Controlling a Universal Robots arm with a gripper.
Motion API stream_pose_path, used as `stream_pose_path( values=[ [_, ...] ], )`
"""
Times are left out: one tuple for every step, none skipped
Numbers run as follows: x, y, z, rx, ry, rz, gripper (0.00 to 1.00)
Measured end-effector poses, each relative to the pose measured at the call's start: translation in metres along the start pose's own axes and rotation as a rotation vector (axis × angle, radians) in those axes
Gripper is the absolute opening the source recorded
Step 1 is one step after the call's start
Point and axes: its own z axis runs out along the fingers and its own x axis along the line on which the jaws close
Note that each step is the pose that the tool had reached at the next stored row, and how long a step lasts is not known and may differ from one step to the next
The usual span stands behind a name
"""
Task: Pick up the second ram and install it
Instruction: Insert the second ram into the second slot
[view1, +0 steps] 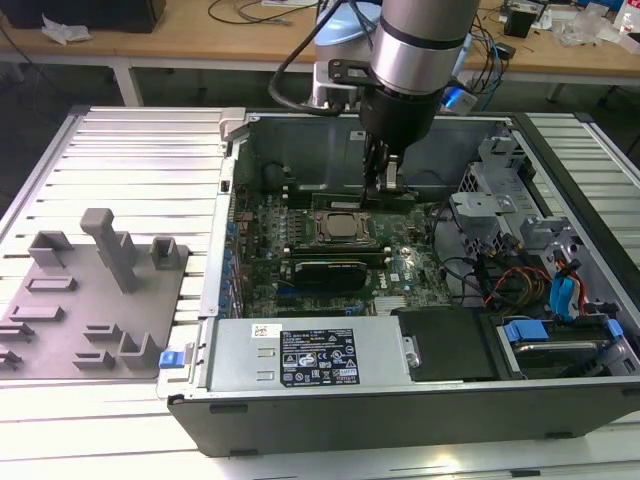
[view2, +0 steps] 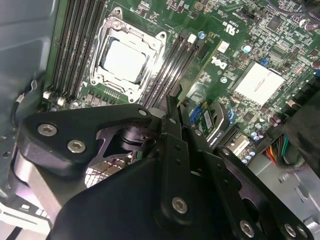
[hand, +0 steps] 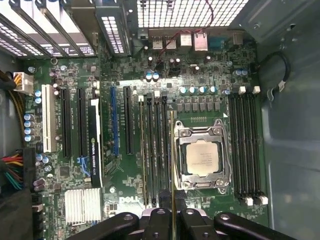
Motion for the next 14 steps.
stream_pose_path(
  values=[
    [0.0001, -0.0001, 0.0012, 0.0000, 0.0000, 0.000, 0.14],
    [0.0001, -0.0001, 0.0025, 0.0000, 0.0000, 0.000, 0.14],
    [0.0003, -0.0003, 0.0057, 0.0001, -0.0002, 0.000, 0.14],
    [0.0004, -0.0004, 0.0076, 0.0001, -0.0001, 0.000, 0.14],
    [0.0005, -0.0005, 0.0100, 0.0000, -0.0001, 0.000, 0.14],
    [0.0008, -0.0007, 0.0136, 0.0000, -0.0001, 0.000, 0.14],
    [0.0009, -0.0008, 0.0152, 0.0000, 0.0000, 0.000, 0.14],
    [0.0009, -0.0009, 0.0163, 0.0000, 0.0000, 0.000, 0.14],
    [0.0010, -0.0010, 0.0183, 0.0000, 0.0000, 0.000, 0.14],
    [0.0011, -0.0011, 0.0192, 0.0000, -0.0001, 0.000, 0.14],
    [0.0011, -0.0011, 0.0202, 0.0000, -0.0001, 0.000, 0.14],
    [0.0012, -0.0013, 0.0227, 0.0000, -0.0001, 0.000, 0.14],
    [0.0014, -0.0014, 0.0253, 0.0001, -0.0001, 0.000, 0.14],
    [0.0016, -0.0016, 0.0288, 0.0000, -0.0001, 0.000, 0.14]
  ],
)
